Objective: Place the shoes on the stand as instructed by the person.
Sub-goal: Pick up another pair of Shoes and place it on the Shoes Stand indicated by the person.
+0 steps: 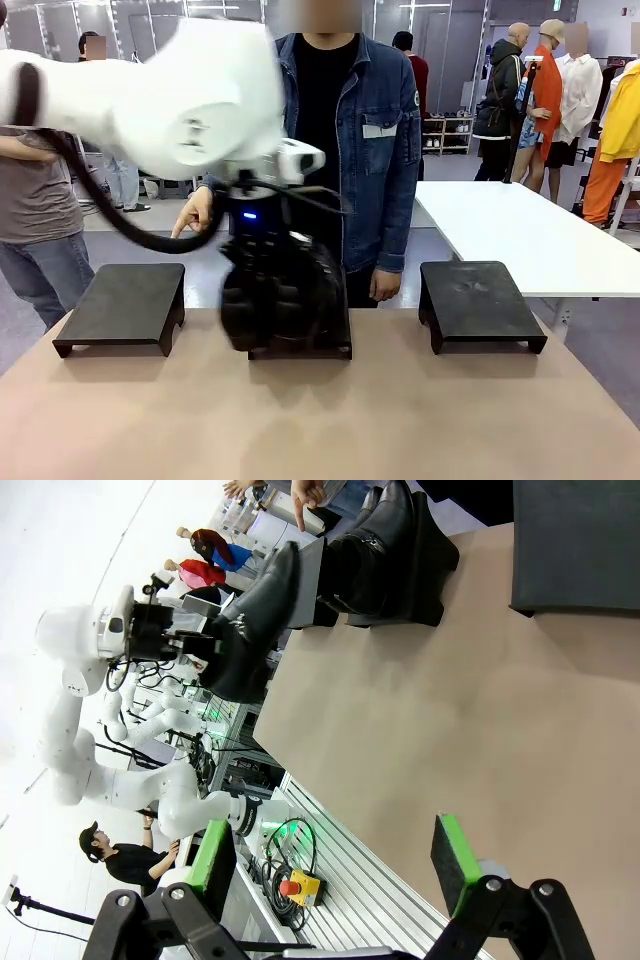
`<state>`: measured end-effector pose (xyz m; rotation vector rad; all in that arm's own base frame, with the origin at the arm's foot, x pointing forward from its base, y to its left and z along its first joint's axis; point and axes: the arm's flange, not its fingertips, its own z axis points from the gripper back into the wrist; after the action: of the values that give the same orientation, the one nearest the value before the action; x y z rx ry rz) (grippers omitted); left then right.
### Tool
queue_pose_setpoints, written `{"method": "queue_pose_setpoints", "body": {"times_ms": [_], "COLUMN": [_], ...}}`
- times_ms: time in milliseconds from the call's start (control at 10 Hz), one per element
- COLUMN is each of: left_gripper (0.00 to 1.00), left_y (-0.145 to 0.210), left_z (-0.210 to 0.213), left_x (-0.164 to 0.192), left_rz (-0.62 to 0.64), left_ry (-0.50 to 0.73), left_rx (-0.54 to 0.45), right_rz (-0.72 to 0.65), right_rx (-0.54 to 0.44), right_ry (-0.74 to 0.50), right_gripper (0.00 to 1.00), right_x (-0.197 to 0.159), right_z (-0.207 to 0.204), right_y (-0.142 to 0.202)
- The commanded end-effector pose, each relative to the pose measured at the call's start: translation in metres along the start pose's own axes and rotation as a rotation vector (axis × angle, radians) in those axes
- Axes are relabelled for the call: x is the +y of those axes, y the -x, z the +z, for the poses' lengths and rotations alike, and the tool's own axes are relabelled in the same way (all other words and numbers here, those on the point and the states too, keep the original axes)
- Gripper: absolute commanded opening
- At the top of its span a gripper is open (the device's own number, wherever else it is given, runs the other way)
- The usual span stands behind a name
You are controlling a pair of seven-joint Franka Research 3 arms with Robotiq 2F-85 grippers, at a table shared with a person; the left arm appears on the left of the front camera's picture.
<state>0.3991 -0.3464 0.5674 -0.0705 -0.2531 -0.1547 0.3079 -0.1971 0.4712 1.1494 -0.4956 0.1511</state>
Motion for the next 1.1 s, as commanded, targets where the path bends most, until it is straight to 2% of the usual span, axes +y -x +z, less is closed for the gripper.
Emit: {"method": "queue_pose_setpoints", "body": {"times_ms": [0,300,500,700,1000], "left_gripper": [0.0,0.0,0.0,0.0,0.0], "left_y": [0.026,0.02,0.021,0.017,0.013], "left_z": [0.015,0.024,0.011,-0.006,-0.013], "left_x": [0.082,0.195,0.257,0.288,0.305], "left_rz": [-0.048,-0.115,-0.075,-0.041,0.013], "left_ry": [0.024,0.048,0.028,0.014,0.039], "left_rx": [-0.074,-0.051,-0.042,-0.054,-0.1], "right_rz": [0.012,0.012,0.012,0.012,0.012], "right_rx": [-0.005,-0.005,-0.005,-0.005,-0.005], "right_ry": [-0.007,-0.007,-0.007,-0.007,-0.007], "right_gripper": [1.0,1.0,1.0,1.0,1.0], "right_x": [0.001,0.001,0.001,0.001,0.001], "right_z": [0.001,0.001,0.001,0.001,0.001], "right_y": [0.0,0.0,0.0,0.0,0.0]}}
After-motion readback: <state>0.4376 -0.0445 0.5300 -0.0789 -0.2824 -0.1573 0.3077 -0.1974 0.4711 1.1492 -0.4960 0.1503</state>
